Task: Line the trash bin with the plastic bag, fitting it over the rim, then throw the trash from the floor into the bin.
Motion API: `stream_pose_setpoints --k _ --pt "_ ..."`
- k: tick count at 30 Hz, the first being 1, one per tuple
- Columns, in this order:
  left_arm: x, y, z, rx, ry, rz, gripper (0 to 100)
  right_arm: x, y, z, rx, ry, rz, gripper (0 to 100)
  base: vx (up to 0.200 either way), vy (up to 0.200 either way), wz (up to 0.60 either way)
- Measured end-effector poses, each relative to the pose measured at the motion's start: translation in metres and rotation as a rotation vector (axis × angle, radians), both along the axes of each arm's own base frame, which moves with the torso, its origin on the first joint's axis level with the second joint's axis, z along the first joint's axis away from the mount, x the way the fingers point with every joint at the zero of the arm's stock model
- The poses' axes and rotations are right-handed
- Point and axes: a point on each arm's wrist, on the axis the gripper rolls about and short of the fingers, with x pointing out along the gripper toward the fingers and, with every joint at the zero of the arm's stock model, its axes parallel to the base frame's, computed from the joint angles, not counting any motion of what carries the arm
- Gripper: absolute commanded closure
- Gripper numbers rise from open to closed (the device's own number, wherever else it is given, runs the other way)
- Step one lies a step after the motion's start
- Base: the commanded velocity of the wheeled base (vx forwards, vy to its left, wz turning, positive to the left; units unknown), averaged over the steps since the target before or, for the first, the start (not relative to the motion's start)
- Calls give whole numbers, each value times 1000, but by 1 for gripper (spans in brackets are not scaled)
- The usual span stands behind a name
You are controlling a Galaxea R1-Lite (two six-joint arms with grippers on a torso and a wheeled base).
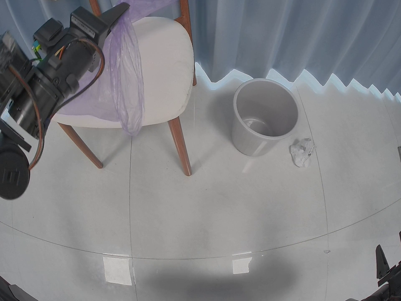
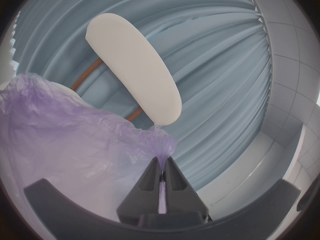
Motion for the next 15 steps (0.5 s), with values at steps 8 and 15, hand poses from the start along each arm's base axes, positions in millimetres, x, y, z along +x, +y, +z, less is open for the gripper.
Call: stream_pose_setpoints --k 8,15 --pt "1 11 -23 -5 62 -74 100 0 0 0 0 0 0 0 0 0 0" --pt "0 13 -26 -6 74 -77 100 0 0 0 -1 0 0 0 0 0 0"
